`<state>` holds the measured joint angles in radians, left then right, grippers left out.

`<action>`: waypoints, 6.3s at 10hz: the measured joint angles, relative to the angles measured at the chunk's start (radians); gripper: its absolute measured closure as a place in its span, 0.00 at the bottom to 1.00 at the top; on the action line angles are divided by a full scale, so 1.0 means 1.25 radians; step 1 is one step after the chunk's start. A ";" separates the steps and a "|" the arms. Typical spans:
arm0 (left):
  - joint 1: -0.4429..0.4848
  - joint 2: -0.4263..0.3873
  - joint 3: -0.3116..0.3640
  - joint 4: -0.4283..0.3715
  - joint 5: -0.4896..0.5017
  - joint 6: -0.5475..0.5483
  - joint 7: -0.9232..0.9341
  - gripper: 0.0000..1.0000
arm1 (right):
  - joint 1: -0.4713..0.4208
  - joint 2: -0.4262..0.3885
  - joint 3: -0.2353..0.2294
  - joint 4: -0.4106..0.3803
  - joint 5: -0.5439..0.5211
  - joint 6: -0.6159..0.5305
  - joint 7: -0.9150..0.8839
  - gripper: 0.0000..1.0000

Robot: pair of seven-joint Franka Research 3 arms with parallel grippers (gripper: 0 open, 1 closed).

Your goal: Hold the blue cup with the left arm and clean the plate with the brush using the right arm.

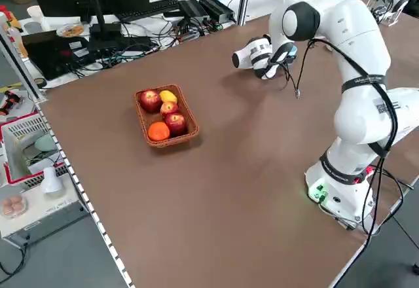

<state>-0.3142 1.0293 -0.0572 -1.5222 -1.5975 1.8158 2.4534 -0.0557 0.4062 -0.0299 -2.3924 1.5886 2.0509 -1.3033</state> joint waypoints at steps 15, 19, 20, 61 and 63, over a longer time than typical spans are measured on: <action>-0.002 0.000 0.000 -0.002 -0.013 0.000 0.001 0.20 | 0.002 0.000 0.001 0.000 0.000 0.007 -0.013 0.95; -0.003 0.000 -0.001 -0.006 -0.021 -0.002 0.031 0.20 | 0.018 -0.037 0.001 0.003 -0.002 0.013 0.038 0.95; -0.004 0.001 -0.001 -0.007 -0.024 -0.002 0.033 0.21 | 0.023 -0.054 0.001 0.003 -0.004 0.015 0.059 0.95; -0.002 0.006 0.000 -0.008 -0.031 -0.004 0.054 0.27 | 0.726 0.122 -0.008 0.756 -1.351 0.219 2.196 0.95; -0.002 0.006 0.000 -0.008 -0.031 -0.004 0.054 0.27 | 0.725 0.136 -0.024 0.759 -1.356 0.240 2.196 0.95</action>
<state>-0.3161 1.0369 -0.0578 -1.5319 -1.6364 1.8103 2.5205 0.8508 0.5761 -0.0597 -1.4430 -0.1060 2.3504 1.4417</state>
